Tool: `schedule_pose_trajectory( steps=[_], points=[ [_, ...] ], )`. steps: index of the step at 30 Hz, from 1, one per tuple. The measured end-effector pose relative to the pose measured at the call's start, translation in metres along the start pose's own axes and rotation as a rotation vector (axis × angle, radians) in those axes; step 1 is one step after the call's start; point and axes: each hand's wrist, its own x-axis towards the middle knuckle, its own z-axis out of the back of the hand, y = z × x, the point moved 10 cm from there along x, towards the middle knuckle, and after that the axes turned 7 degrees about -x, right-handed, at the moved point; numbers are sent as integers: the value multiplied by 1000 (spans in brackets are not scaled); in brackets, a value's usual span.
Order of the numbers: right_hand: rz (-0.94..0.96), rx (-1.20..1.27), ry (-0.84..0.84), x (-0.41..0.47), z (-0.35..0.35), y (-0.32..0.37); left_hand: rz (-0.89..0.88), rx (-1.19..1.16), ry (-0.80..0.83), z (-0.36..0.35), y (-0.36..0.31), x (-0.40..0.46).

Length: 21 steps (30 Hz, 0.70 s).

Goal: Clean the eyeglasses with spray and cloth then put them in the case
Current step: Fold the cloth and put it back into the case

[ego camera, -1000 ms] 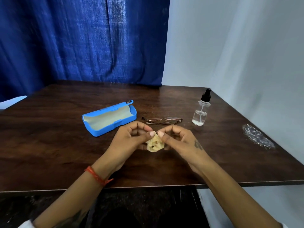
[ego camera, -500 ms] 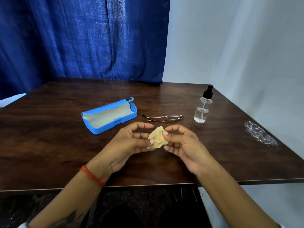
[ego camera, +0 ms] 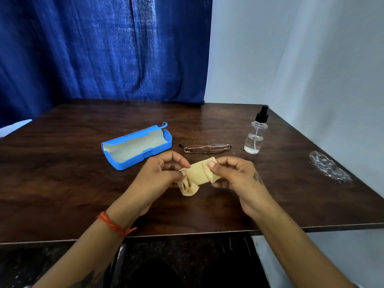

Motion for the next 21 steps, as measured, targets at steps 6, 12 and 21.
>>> schedule_pose_trajectory(
  steps=[6,12,21],
  points=[
    [-84,117,197,-3,-7,-6,86,-20,-14,2,6,-2],
    [-73,54,271,-6,-16,-4,121,1,30,-4,11,-6],
    [-39,-183,39,5,3,-12,111,137,-72,11,15,-2]
  ],
)
